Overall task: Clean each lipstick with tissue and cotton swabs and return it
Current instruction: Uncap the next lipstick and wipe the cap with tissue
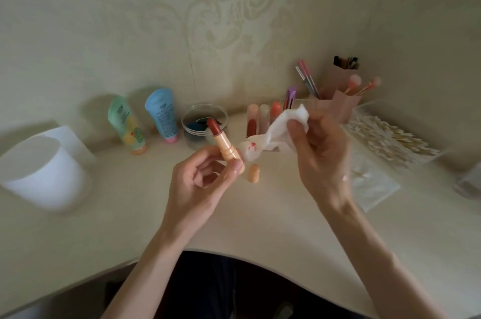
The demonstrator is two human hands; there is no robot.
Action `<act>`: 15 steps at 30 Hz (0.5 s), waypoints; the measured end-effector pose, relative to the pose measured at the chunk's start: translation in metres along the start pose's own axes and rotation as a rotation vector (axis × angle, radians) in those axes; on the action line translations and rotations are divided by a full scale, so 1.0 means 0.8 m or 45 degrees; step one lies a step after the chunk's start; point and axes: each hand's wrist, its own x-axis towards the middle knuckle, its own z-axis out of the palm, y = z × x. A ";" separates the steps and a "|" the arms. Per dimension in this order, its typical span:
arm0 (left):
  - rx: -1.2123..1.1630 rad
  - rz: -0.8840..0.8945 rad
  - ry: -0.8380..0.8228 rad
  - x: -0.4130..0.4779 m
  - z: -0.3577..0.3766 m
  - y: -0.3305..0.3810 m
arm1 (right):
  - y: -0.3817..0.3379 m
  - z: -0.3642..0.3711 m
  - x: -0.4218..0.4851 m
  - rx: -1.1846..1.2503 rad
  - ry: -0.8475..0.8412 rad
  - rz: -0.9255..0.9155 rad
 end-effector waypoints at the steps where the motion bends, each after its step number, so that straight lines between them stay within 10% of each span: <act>1: -0.015 0.023 0.004 0.001 0.005 0.004 | -0.001 -0.008 0.000 0.012 0.020 -0.003; 15: -0.051 -0.012 -0.161 0.009 0.063 -0.001 | 0.020 -0.088 -0.016 0.088 -0.420 0.656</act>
